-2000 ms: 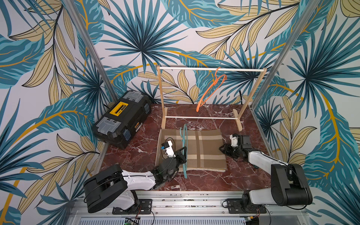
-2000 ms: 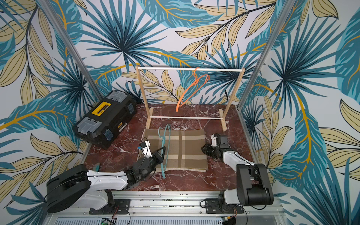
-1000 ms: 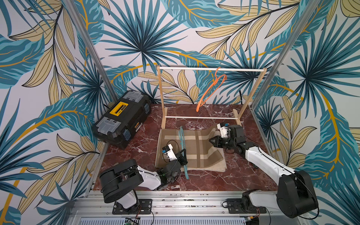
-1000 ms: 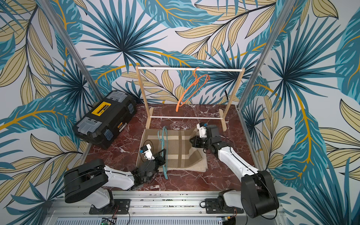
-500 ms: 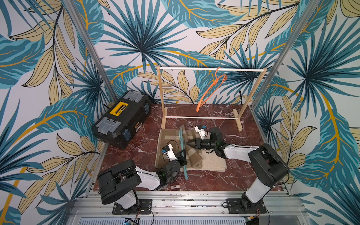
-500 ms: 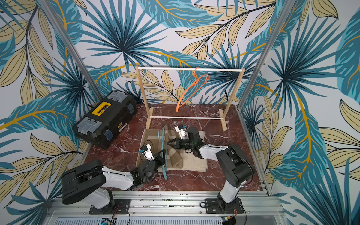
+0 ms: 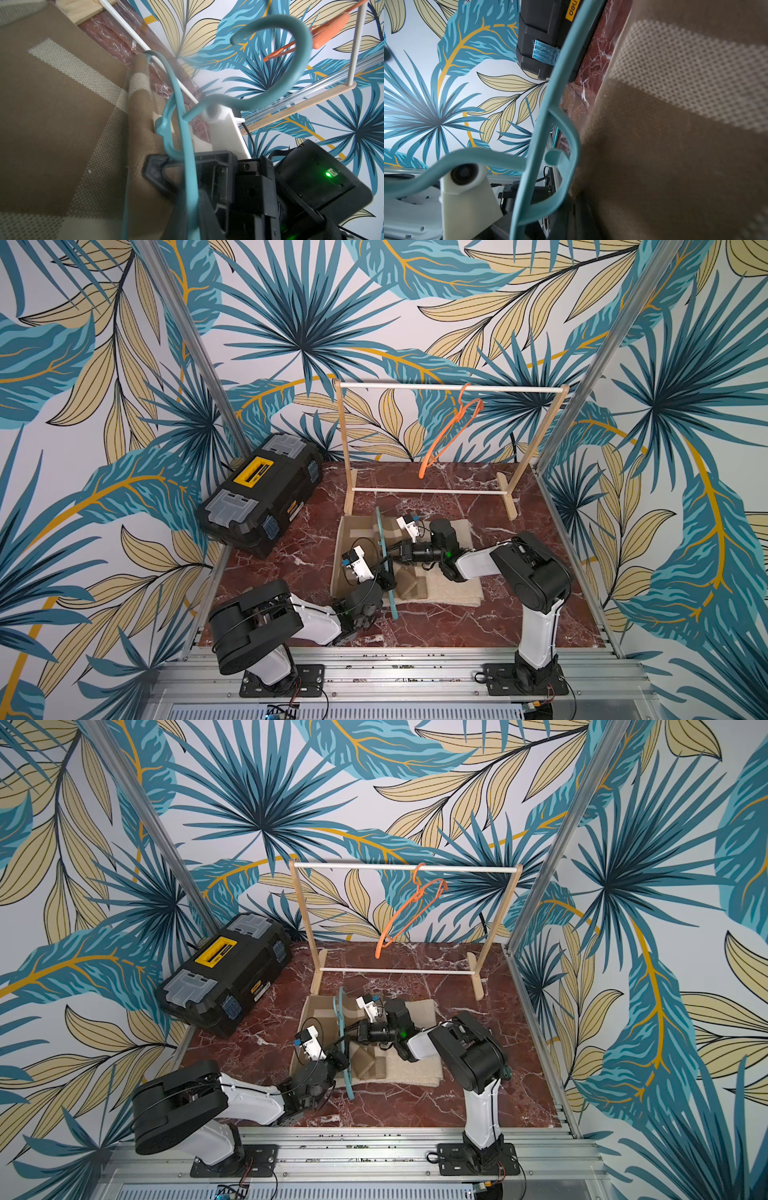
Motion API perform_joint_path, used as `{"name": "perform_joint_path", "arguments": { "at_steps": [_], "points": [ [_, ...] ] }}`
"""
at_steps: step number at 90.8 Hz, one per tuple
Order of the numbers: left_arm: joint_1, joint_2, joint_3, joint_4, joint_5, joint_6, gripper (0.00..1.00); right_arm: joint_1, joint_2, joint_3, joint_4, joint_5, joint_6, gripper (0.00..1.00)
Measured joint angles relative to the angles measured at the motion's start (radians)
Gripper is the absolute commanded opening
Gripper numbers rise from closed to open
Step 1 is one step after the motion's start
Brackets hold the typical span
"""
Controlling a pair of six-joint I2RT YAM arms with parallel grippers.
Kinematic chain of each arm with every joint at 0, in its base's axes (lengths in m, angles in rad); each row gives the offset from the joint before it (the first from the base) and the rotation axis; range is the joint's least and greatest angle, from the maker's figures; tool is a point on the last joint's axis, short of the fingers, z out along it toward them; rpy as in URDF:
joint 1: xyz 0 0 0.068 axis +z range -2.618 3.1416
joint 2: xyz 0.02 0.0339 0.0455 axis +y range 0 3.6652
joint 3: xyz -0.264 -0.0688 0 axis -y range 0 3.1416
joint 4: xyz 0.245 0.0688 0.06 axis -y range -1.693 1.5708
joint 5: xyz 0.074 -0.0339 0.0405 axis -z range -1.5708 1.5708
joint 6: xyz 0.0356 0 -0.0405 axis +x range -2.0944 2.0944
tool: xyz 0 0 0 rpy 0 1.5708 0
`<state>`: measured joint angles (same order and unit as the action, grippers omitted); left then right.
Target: Hang the scarf on the hanger
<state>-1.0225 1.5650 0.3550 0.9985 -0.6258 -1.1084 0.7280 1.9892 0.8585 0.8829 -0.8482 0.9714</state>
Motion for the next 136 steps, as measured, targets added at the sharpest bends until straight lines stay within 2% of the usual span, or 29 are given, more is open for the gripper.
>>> {"name": "perform_joint_path", "arguments": {
  "at_steps": [17, 31, 42, 57, 77, 110, 136],
  "points": [
    [-0.002, 0.019, 0.007, -0.001, 0.034, 0.027, 0.00, 0.014, 0.044, 0.043, -0.080, -0.007, -0.041, 0.00],
    [0.004, 0.072, 0.030, 0.035, 0.035, 0.046, 0.00, 0.010, 0.046, 0.101, -0.234, -0.015, -0.108, 0.00],
    [0.009, 0.107, 0.046, 0.051, 0.041, 0.047, 0.00, -0.006, 0.044, 0.122, -0.340, -0.015, -0.174, 0.21],
    [0.008, 0.120, 0.052, 0.079, 0.067, 0.042, 0.00, -0.018, -0.018, 0.124, -0.511, 0.039, -0.294, 0.24],
    [0.010, 0.122, 0.051, 0.108, 0.084, 0.024, 0.00, -0.050, -0.111, 0.124, -0.668, 0.137, -0.372, 0.48],
    [0.018, 0.140, 0.050, 0.113, 0.110, 0.016, 0.00, -0.064, -0.256, 0.153, -0.852, 0.314, -0.433, 0.50],
    [0.029, 0.143, 0.056, 0.111, 0.137, 0.016, 0.00, -0.045, -0.367, 0.155, -0.885, 0.332, -0.453, 0.52]
  ]
}}
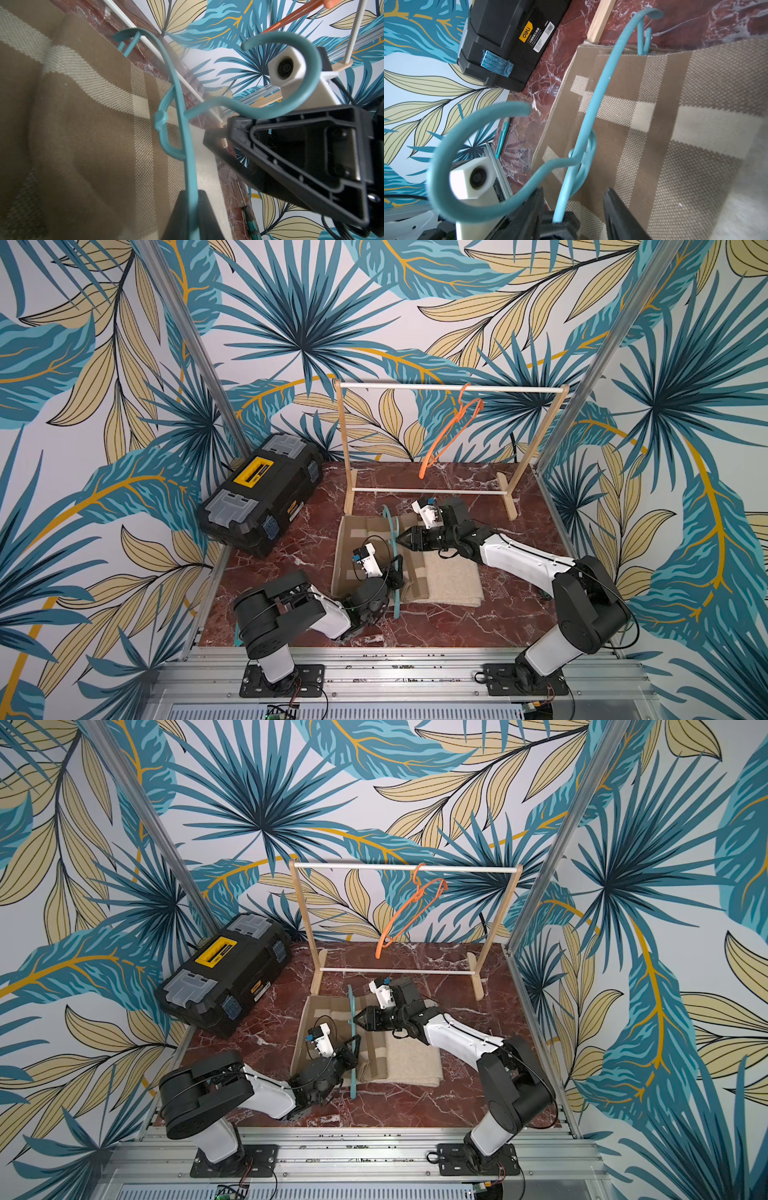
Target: Hang the scarf on the hanger
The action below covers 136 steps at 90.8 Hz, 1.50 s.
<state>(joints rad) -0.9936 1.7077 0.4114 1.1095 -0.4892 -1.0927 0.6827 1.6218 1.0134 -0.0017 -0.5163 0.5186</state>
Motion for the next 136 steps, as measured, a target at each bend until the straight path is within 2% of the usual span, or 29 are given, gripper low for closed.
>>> {"name": "perform_joint_path", "arguments": {
  "at_steps": [20, 38, 44, 51, 62, 64, 67, 71, 76, 85, 103, 113, 123, 136],
  "points": [
    [0.000, 0.000, 0.004, -0.009, 0.018, 0.000, 0.00, 0.041, 0.006, -0.010, 0.002, 0.004, 0.000, 0.53],
    [0.000, 0.000, 0.022, -0.030, 0.029, 0.001, 0.00, 0.063, 0.076, -0.010, 0.053, 0.025, 0.002, 0.50],
    [0.000, 0.002, 0.022, -0.042, 0.029, 0.001, 0.00, 0.068, 0.102, -0.009, 0.069, 0.032, 0.009, 0.40],
    [0.002, 0.003, 0.022, -0.045, 0.026, 0.000, 0.00, 0.071, 0.106, -0.009, 0.081, 0.047, 0.018, 0.23],
    [0.003, 0.000, 0.019, -0.055, 0.031, -0.016, 0.00, 0.079, 0.102, -0.007, 0.081, 0.053, 0.034, 0.08],
    [0.003, -0.001, 0.018, -0.059, 0.034, -0.016, 0.07, 0.078, 0.102, -0.007, 0.080, 0.053, 0.033, 0.06],
    [0.003, -0.005, 0.016, -0.064, 0.037, -0.015, 0.24, 0.078, 0.102, -0.007, 0.077, 0.054, 0.038, 0.05],
    [0.003, -0.018, 0.011, -0.084, 0.045, -0.010, 0.39, 0.080, 0.102, -0.007, 0.073, 0.060, 0.034, 0.02],
    [0.003, -0.060, -0.003, -0.128, 0.055, -0.002, 0.49, 0.082, 0.102, -0.007, 0.074, 0.066, 0.031, 0.00],
    [0.002, -0.188, -0.029, -0.249, 0.064, 0.014, 0.60, 0.082, 0.102, -0.005, 0.072, 0.079, 0.031, 0.00],
    [0.017, -0.566, -0.014, -0.581, 0.024, 0.068, 0.67, 0.083, 0.101, 0.013, 0.019, 0.105, 0.025, 0.00],
    [0.055, -0.688, 0.036, -0.744, 0.029, 0.082, 0.67, 0.084, 0.101, 0.032, -0.023, 0.118, 0.019, 0.00],
    [0.109, -0.682, 0.062, -0.850, 0.074, 0.060, 0.66, 0.085, 0.101, 0.058, -0.071, 0.133, 0.012, 0.00],
    [0.171, -0.542, 0.117, -0.996, 0.186, -0.026, 0.66, 0.086, 0.101, 0.103, -0.146, 0.161, 0.005, 0.00]
  ]
}}
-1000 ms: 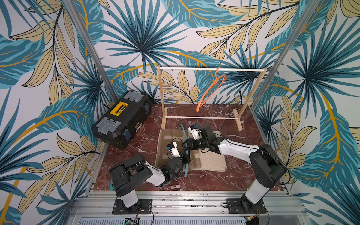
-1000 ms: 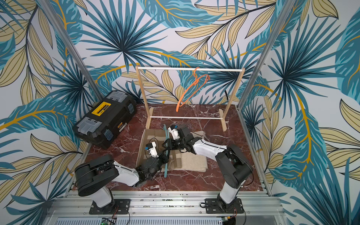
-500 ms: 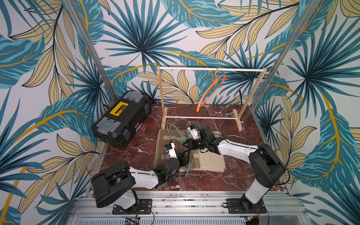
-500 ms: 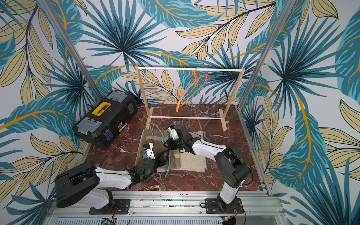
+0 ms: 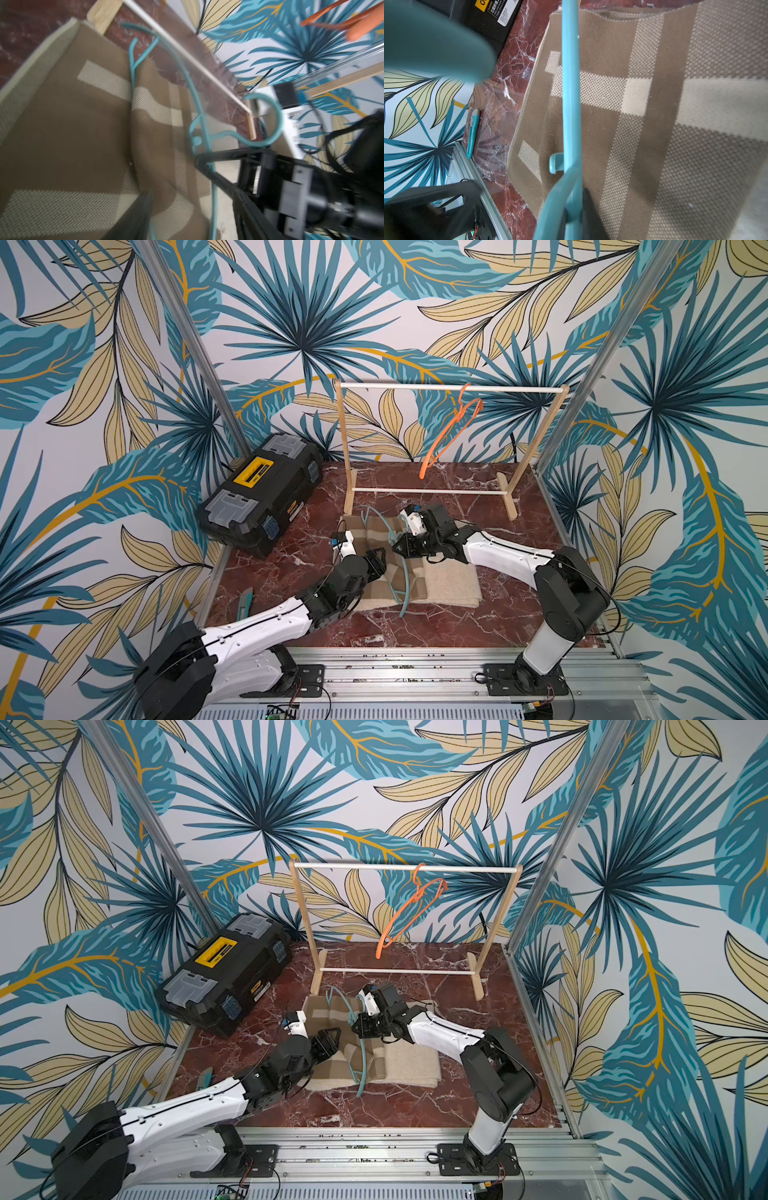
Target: Hang the scarf on the hanger
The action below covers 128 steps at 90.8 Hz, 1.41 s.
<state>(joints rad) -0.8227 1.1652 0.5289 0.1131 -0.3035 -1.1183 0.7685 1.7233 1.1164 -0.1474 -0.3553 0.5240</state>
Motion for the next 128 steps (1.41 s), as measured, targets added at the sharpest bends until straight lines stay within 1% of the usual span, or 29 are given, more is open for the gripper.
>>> {"name": "perform_joint_path", "arguments": {
  "at_steps": [8, 17, 25, 38, 46, 56, 69, 73, 80, 91, 95, 101, 116, 118, 123, 128],
  "points": [
    [0.032, 0.087, 0.039, -0.064, 0.077, -0.060, 0.67, 0.000, 0.000, 0.021, -0.035, 0.018, -0.006, 0.00],
    [0.063, 0.153, 0.066, -0.103, 0.129, -0.094, 0.69, 0.000, 0.000, 0.025, -0.052, 0.034, -0.009, 0.00],
    [0.089, 0.195, 0.109, -0.139, 0.158, -0.092, 0.72, 0.000, 0.000, 0.025, -0.063, 0.040, -0.009, 0.00],
    [0.141, 0.220, 0.194, -0.177, 0.195, -0.072, 0.73, 0.000, 0.000, 0.026, -0.066, 0.045, -0.012, 0.00],
    [0.168, 0.228, 0.219, -0.178, 0.212, -0.057, 0.70, 0.000, 0.000, 0.026, -0.068, 0.049, -0.013, 0.00],
    [0.198, 0.280, 0.240, -0.183, 0.258, -0.032, 0.65, 0.000, 0.000, 0.027, -0.071, 0.056, -0.013, 0.00],
    [0.214, 0.350, 0.246, -0.212, 0.315, -0.011, 0.63, 0.000, -0.001, 0.029, -0.077, 0.068, -0.016, 0.00],
    [0.215, 0.359, 0.246, -0.220, 0.327, -0.008, 0.60, 0.000, -0.001, 0.029, -0.079, 0.071, -0.016, 0.00],
    [0.215, 0.361, 0.246, -0.222, 0.335, -0.004, 0.49, 0.000, -0.005, 0.029, -0.084, 0.075, -0.016, 0.00],
    [0.218, 0.367, 0.260, -0.229, 0.341, 0.020, 0.27, 0.000, -0.013, 0.029, -0.091, 0.083, -0.016, 0.00],
    [0.221, 0.374, 0.276, -0.230, 0.343, 0.024, 0.20, 0.000, -0.016, 0.029, -0.094, 0.087, -0.016, 0.00],
    [0.225, 0.388, 0.306, -0.230, 0.348, 0.045, 0.17, 0.000, -0.024, 0.028, -0.099, 0.091, -0.016, 0.00],
    [0.237, 0.421, 0.369, -0.230, 0.373, 0.098, 0.17, 0.000, -0.049, 0.026, -0.116, 0.108, -0.012, 0.00],
    [0.240, 0.424, 0.371, -0.230, 0.379, 0.103, 0.14, 0.000, -0.053, 0.025, -0.118, 0.111, -0.012, 0.00],
    [0.251, 0.430, 0.372, -0.230, 0.400, 0.125, 0.00, 0.000, -0.060, 0.024, -0.126, 0.117, -0.011, 0.00],
    [0.265, 0.433, 0.372, -0.231, 0.421, 0.144, 0.00, 0.000, -0.065, 0.024, -0.130, 0.123, -0.008, 0.00]
  ]
}}
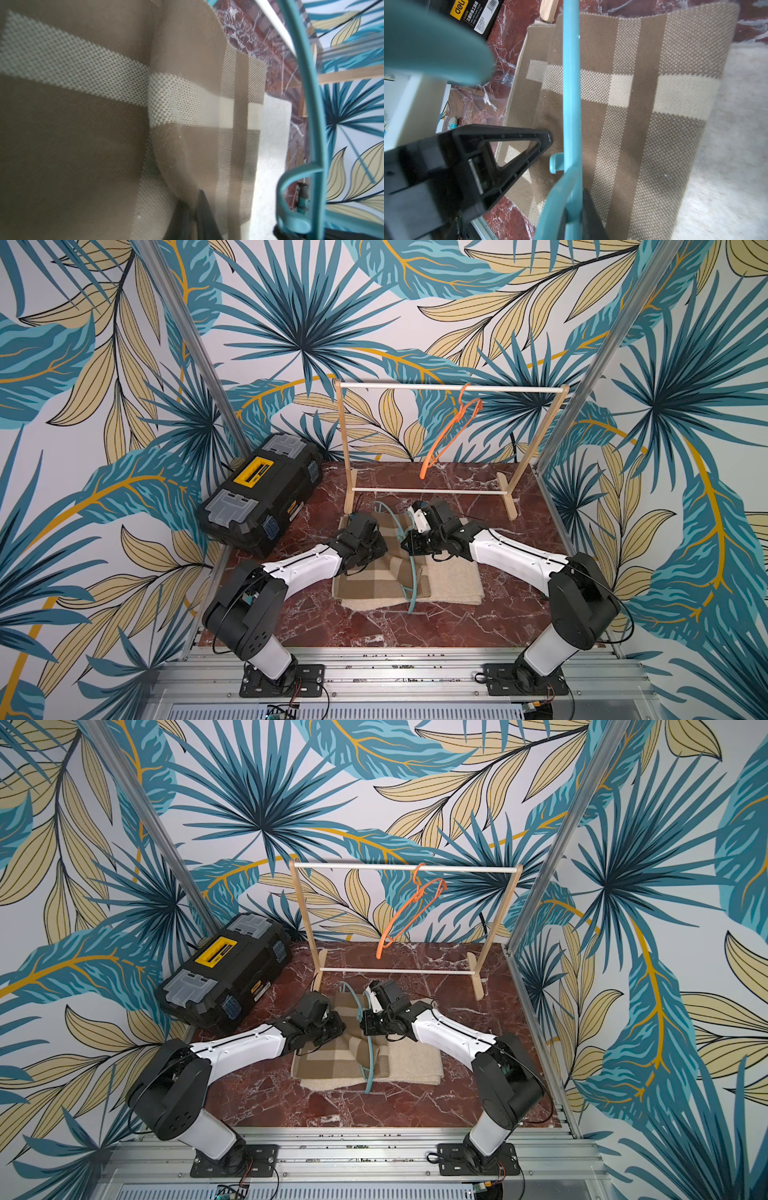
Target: Hang the scarf on the hanger
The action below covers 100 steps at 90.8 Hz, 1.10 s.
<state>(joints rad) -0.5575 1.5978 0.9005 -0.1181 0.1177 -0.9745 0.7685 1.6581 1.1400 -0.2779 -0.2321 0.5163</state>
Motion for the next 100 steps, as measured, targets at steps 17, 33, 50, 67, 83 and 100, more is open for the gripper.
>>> {"name": "perform_joint_path", "arguments": {
  "at_steps": [17, 33, 50, 67, 83, 100],
  "points": [
    [0.062, -0.023, -0.004, -0.020, 0.072, 0.106, 0.00, 0.000, -0.009, -0.012, -0.010, 0.010, 0.020, 0.00],
    [0.164, -0.090, 0.008, -0.073, 0.163, 0.237, 0.00, 0.000, -0.023, -0.047, -0.017, 0.027, 0.058, 0.00],
    [0.226, -0.116, 0.064, -0.176, 0.231, 0.374, 0.00, 0.000, -0.082, -0.078, -0.032, 0.052, 0.108, 0.00],
    [0.279, -0.145, 0.073, -0.248, 0.266, 0.445, 0.00, 0.000, -0.094, -0.080, -0.045, 0.062, 0.151, 0.00],
    [0.340, -0.167, 0.021, -0.276, 0.264, 0.466, 0.00, 0.000, -0.094, -0.093, -0.045, 0.071, 0.193, 0.00],
    [0.415, -0.192, -0.044, -0.300, 0.251, 0.488, 0.00, 0.000, -0.095, -0.115, -0.032, 0.085, 0.224, 0.00]
  ]
}}
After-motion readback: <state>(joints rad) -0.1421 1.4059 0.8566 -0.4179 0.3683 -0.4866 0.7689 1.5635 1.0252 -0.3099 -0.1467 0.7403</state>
